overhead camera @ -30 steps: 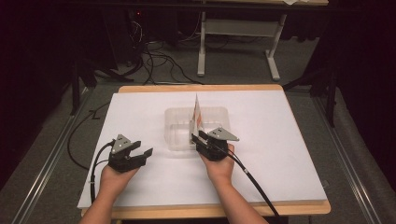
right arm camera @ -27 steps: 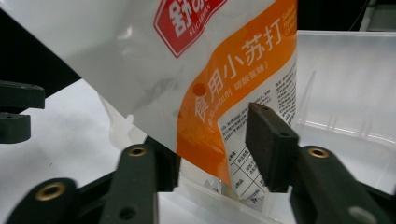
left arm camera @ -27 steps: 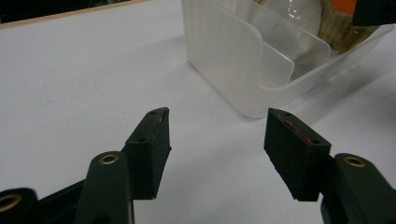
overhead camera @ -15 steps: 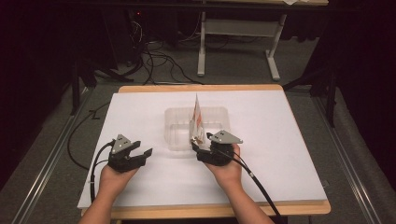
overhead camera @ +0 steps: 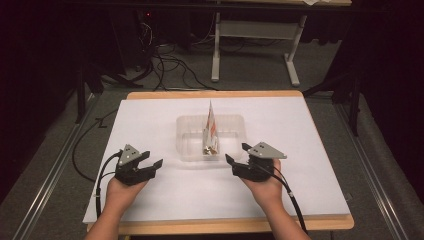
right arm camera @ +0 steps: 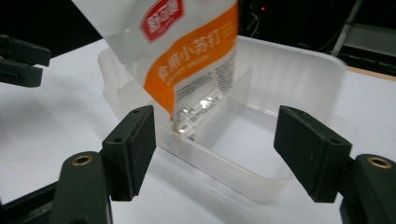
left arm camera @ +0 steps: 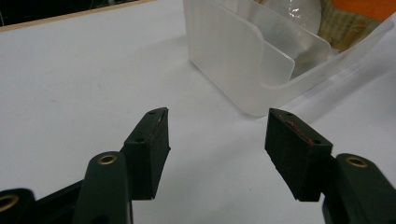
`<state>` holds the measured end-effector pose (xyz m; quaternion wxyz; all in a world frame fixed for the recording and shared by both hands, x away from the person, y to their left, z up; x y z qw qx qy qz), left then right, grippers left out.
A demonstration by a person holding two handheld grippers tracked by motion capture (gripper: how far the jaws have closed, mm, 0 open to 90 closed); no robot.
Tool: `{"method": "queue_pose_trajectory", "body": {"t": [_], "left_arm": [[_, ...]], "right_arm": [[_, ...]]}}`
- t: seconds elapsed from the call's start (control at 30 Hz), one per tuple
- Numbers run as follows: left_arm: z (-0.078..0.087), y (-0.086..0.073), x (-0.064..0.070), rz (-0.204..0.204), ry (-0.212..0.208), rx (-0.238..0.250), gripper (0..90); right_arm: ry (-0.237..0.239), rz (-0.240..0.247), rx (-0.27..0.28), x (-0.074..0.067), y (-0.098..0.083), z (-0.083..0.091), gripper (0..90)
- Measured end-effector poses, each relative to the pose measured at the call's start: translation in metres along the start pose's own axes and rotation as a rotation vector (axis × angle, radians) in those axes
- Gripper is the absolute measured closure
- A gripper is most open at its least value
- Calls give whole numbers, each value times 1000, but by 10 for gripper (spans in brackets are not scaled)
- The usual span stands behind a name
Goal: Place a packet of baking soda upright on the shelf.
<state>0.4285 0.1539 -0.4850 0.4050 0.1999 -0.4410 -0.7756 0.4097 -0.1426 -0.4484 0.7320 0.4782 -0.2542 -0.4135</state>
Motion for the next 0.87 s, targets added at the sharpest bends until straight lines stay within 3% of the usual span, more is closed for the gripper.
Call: {"method": "queue_pose_trajectory", "body": {"t": [0.17, 0.3, 0.47, 0.53, 0.6, 0.67, 0.87], "left_arm": [[0, -1, 0, 0, 2, -3, 397], [0, -2, 0, -3, 2, -9, 394], [-2, -3, 0, -1, 6, -17, 391], [-3, -4, 0, -5, 11, -18, 387], [-4, -5, 0, -8, 14, -27, 384], [-4, -4, 0, -7, 16, -23, 383], [-2, -4, -1, 2, 14, -17, 380]], "right_arm": [[-60, 18, 0, 31, -7, 32, 296], [-158, 21, -14, 72, -23, 65, 292], [-294, -43, -64, 136, -70, 107, 301], [-350, -80, -85, 160, -80, 116, 306], [-379, -141, -77, 175, -86, 120, 309], [-378, -168, -82, 180, -90, 119, 311], [-361, -147, -103, 171, -90, 111, 312]]}}
Point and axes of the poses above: each handheld gripper's, and its own axes: z roughly backward along the jaws, y roughly out of its top, x roughly to its right, the point moved 9 cm from there along -z, roughly forward along the jaws
